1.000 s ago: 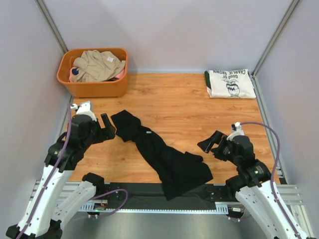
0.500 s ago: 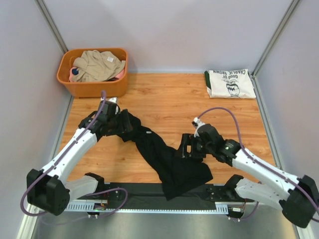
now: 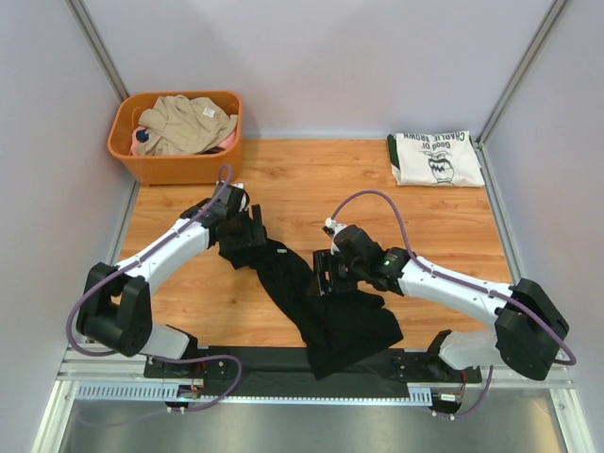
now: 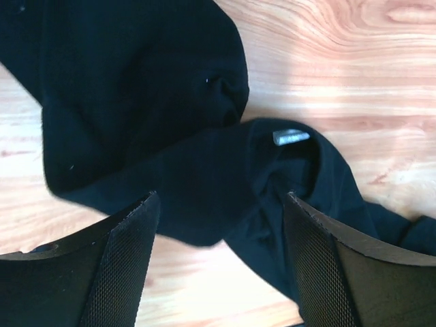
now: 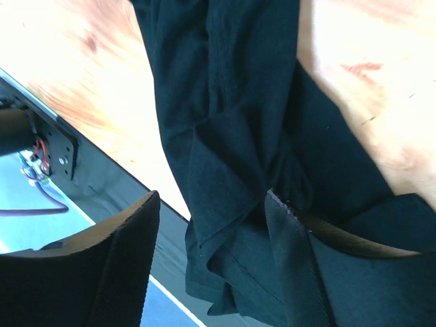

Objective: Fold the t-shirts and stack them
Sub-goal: Flatten the tshirt out

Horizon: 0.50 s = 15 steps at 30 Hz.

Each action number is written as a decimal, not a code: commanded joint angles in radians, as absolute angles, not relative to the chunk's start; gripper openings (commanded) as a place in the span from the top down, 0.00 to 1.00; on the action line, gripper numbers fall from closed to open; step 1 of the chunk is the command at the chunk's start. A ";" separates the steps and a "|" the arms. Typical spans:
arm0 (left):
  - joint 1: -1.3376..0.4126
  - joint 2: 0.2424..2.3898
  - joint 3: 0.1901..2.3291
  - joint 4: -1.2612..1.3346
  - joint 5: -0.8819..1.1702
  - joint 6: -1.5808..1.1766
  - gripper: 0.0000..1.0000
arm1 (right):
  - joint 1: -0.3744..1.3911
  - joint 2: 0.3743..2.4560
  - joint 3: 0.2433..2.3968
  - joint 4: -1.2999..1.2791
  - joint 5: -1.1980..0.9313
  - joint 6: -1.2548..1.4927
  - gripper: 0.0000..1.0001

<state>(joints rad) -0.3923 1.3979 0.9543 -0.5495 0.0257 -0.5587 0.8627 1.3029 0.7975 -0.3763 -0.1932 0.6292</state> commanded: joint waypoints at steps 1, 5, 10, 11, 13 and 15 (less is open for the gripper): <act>-0.396 1.454 0.994 -0.509 0.021 -0.546 0.20 | 0.884 1.321 0.815 -0.330 -0.190 0.623 0.36; -0.396 1.497 0.986 -0.499 0.003 -0.552 0.20 | 0.896 1.333 0.796 -0.321 -0.186 0.630 0.39; -0.396 1.522 0.974 -0.476 0.008 -0.554 0.27 | 0.900 1.335 0.792 -0.319 -0.178 0.630 0.47; -0.396 1.523 0.974 -0.472 0.006 -0.555 0.28 | 0.900 1.336 0.795 -0.324 -0.175 0.630 0.47; -0.396 1.522 0.974 -0.471 0.008 -0.554 0.28 | 0.900 1.338 0.795 -0.333 -0.150 0.630 0.42; -0.396 1.517 0.968 -0.471 0.006 -0.554 0.28 | 0.902 1.344 0.796 -0.347 -0.123 0.637 0.40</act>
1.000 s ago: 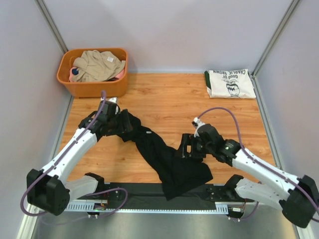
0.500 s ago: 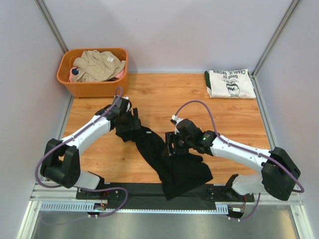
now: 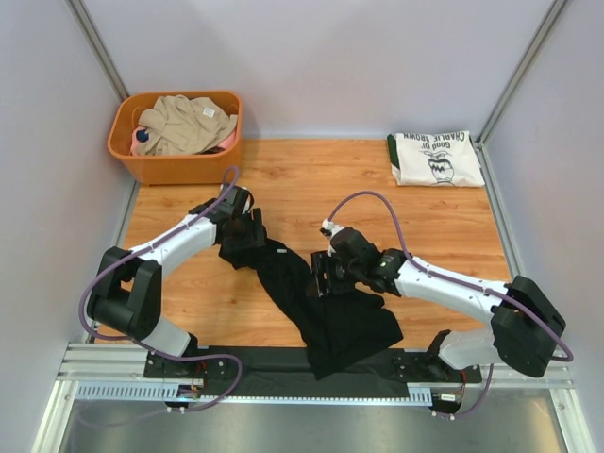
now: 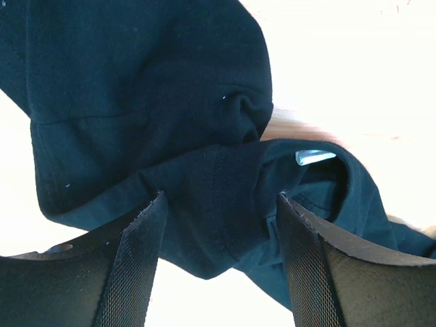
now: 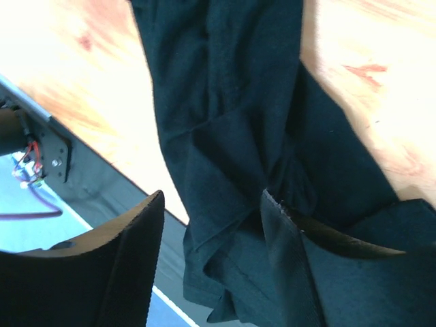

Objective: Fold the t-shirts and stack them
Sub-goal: Flatten the tshirt out

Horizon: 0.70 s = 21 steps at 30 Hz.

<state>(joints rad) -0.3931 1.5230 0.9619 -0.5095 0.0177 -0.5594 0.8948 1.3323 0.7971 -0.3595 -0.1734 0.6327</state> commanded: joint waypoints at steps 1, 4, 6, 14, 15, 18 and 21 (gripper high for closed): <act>-0.396 1.511 0.963 -0.471 0.006 -0.554 0.28 | 0.902 1.356 0.796 -0.350 -0.118 0.637 0.39; -0.396 1.497 0.954 -0.466 0.006 -0.554 0.28 | 0.900 1.382 0.798 -0.354 -0.100 0.647 0.36; -0.396 1.493 0.947 -0.465 0.005 -0.552 0.28 | 0.902 1.391 0.796 -0.348 -0.106 0.650 0.37; -0.397 1.496 0.939 -0.460 0.002 -0.552 0.33 | 0.920 1.356 0.796 -0.337 -0.098 0.653 0.66; -0.396 1.502 0.940 -0.457 0.003 -0.554 0.33 | 0.922 1.347 0.796 -0.341 -0.097 0.655 0.68; -0.396 1.519 0.945 -0.451 0.002 -0.554 0.35 | 0.930 1.322 0.805 -0.359 -0.091 0.652 0.75; -0.396 1.537 0.954 -0.445 0.002 -0.557 0.46 | 0.936 1.302 0.810 -0.373 -0.090 0.644 0.99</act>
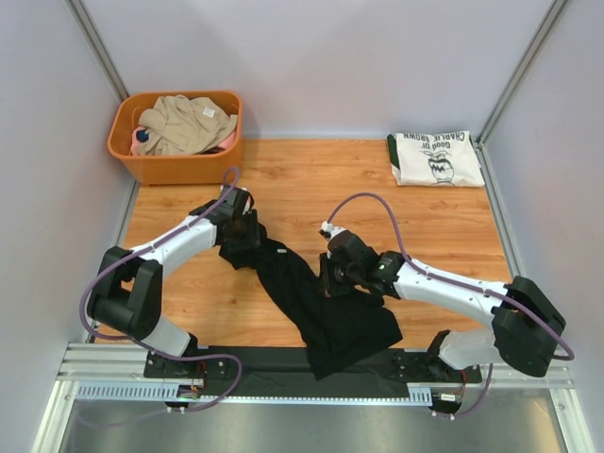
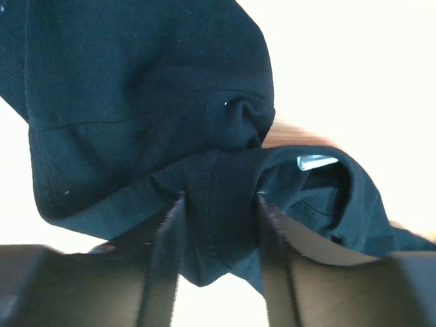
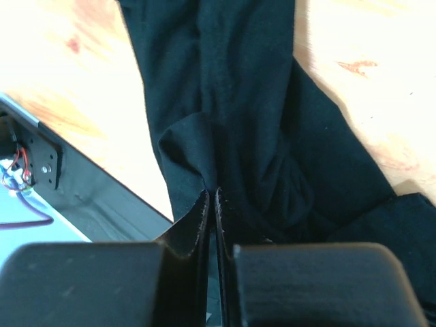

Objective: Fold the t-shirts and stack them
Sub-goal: Flatten the tshirt out

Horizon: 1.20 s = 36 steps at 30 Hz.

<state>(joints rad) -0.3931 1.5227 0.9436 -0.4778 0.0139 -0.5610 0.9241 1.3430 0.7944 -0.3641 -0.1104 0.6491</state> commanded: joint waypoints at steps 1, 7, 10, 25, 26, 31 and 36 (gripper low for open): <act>-0.396 1.540 0.957 -0.443 0.002 -0.558 0.51 | 0.939 1.293 0.810 -0.377 -0.092 0.641 1.00; -0.396 1.531 0.974 -0.425 0.002 -0.577 0.74 | 0.939 1.226 0.811 -0.419 -0.060 0.627 1.00; -0.396 1.526 0.989 -0.429 0.003 -0.577 0.94 | 0.939 1.184 0.837 -0.471 -0.011 0.604 1.00; -0.137 1.049 1.065 -0.739 -0.109 -0.629 1.00 | 0.534 0.827 1.003 -0.897 0.301 0.488 1.00; -0.108 1.010 1.062 -0.758 -0.117 -0.633 1.00 | 0.502 0.818 0.999 -0.902 0.311 0.491 1.00; -0.014 0.922 0.933 -0.834 -0.160 -0.683 1.00 | 0.322 0.787 0.942 -0.928 0.339 0.528 1.00; 0.179 0.816 0.769 -0.818 -0.059 -0.730 0.90 | 0.184 0.752 0.865 -0.930 0.319 0.574 1.00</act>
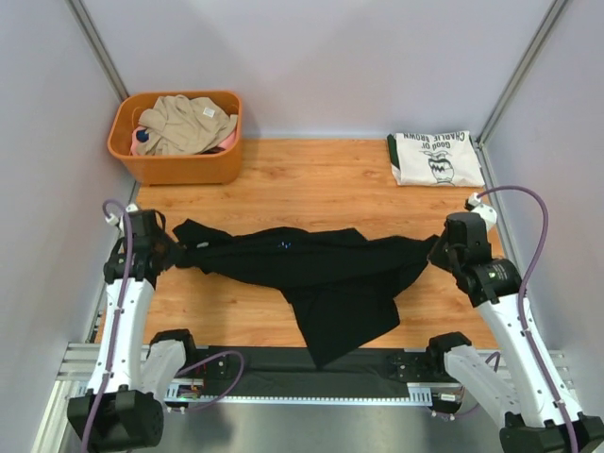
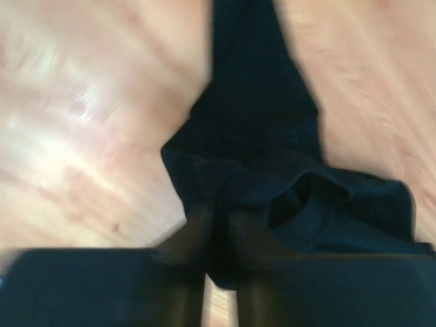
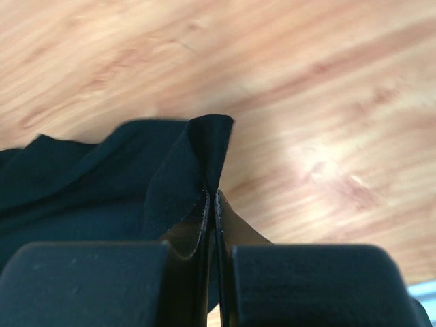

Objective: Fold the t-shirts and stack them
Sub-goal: Flatten the tshirt out

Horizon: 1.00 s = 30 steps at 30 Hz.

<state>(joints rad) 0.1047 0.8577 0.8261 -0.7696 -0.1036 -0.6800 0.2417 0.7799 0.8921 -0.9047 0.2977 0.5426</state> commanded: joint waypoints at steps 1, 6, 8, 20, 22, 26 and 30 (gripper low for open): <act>0.199 0.808 0.728 -0.812 -0.036 -0.733 0.68 | 0.180 0.746 0.859 -0.930 0.318 0.581 1.00; 0.215 0.778 0.655 -0.705 0.128 -0.727 0.31 | 0.178 0.776 0.789 -0.842 0.169 0.644 1.00; 0.168 0.796 0.663 -0.666 0.137 -0.709 0.31 | 0.179 0.814 0.755 -0.809 0.082 0.647 1.00; -0.403 1.447 1.149 -0.612 -0.144 -0.487 0.37 | 0.247 0.930 0.618 -0.618 -0.074 0.664 1.00; -0.423 1.556 1.260 -0.612 -0.097 -0.456 0.37 | 0.247 0.937 0.621 -0.614 -0.066 0.657 1.00; -0.454 1.815 1.425 -0.621 -0.042 -0.375 0.33 | 0.247 0.977 0.632 -0.600 -0.069 0.641 1.00; -0.479 1.951 1.514 -0.621 0.035 -0.348 0.31 | 0.245 1.005 0.644 -0.592 -0.072 0.624 1.00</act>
